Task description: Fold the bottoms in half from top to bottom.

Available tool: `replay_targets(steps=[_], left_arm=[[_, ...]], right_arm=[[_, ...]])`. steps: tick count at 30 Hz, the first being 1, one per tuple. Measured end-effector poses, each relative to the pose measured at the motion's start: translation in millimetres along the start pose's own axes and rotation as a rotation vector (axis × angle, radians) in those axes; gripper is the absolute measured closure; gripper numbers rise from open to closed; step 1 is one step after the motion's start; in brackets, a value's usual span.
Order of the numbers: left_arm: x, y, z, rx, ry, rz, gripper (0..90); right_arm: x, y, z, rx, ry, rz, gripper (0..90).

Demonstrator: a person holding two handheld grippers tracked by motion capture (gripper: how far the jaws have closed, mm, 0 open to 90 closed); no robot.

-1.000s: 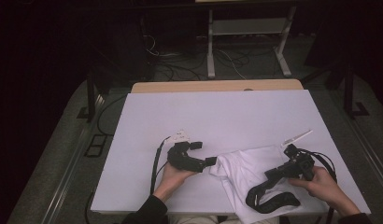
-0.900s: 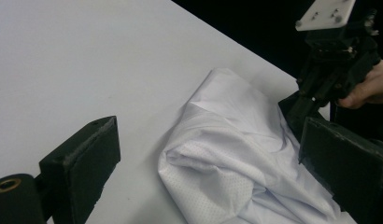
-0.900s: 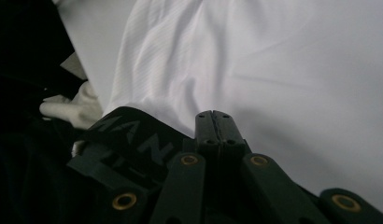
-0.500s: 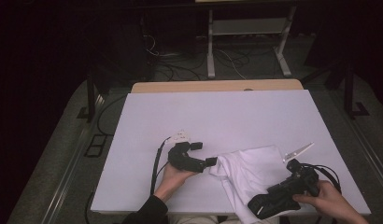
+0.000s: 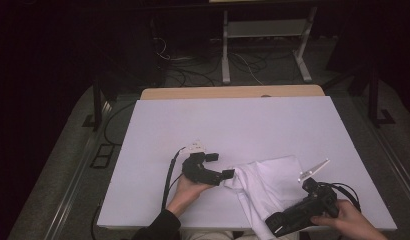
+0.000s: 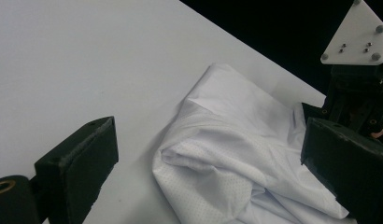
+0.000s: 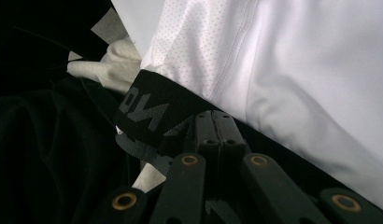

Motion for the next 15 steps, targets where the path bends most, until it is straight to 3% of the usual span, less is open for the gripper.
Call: replay_targets(steps=[6,15], left_arm=[[1.3,-0.2,-0.7,-0.002,-0.004,0.001,2.8],[5.5,-2.0,-1.9,-0.010,-0.020,0.002,2.4]], right_arm=[[-1.8,2.8,-1.7,0.016,0.020,0.011,88.0],[-7.5,17.1,-11.7,0.121,0.100,0.091,74.3]])
Point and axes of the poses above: each handheld gripper's, and its own axes: y roughly backward along the jaws, z roughly out of its underside, x roughly to its right, the point moved 7 cm from there along -y, roughly forward along the jaws, and after that the axes turned 13 degrees about -x, right-handed, at the moved point
